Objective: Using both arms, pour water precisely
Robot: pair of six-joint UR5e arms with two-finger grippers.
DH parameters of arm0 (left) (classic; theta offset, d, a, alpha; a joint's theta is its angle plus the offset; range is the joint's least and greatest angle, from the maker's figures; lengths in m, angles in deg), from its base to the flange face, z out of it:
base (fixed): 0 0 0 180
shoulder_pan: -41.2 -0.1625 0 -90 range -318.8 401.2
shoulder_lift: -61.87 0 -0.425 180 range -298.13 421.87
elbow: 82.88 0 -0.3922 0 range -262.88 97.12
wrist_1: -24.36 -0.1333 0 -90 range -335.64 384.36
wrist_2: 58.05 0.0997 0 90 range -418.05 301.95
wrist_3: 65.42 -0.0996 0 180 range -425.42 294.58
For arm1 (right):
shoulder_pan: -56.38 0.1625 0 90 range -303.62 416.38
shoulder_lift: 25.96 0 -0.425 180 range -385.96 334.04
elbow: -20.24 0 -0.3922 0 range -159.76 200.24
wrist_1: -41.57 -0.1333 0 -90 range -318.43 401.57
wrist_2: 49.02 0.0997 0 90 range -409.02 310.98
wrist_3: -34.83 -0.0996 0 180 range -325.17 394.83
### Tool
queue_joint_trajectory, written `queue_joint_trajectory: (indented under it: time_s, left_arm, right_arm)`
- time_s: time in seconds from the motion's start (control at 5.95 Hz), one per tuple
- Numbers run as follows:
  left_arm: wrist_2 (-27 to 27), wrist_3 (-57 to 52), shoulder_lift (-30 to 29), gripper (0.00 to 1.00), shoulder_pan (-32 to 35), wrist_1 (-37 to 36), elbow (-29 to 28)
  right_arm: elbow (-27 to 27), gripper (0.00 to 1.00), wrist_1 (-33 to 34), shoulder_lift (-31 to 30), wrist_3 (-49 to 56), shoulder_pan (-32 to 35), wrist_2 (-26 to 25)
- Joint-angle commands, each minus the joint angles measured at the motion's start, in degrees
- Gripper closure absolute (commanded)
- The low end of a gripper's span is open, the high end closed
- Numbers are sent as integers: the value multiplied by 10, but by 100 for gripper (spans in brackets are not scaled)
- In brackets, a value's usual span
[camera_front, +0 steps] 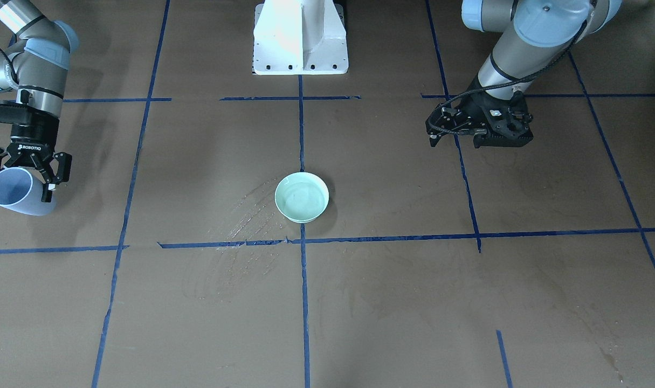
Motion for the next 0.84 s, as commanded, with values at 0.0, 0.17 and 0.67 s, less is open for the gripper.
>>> queue_joint_trajectory:
  time_s: [0.0, 0.17, 0.67]
  left_arm:
    - [0, 0, 0, 0, 0, 1, -1]
    - [0, 0, 0, 0, 0, 1, -1]
    - [0, 0, 0, 0, 0, 1, -1]
  right_arm:
    - [39, 100, -32, -4, 0, 3, 2]
    - [40, 100, -32, -4, -2, 3, 1]
    - [79, 94, -78, -5, -6, 3, -2]
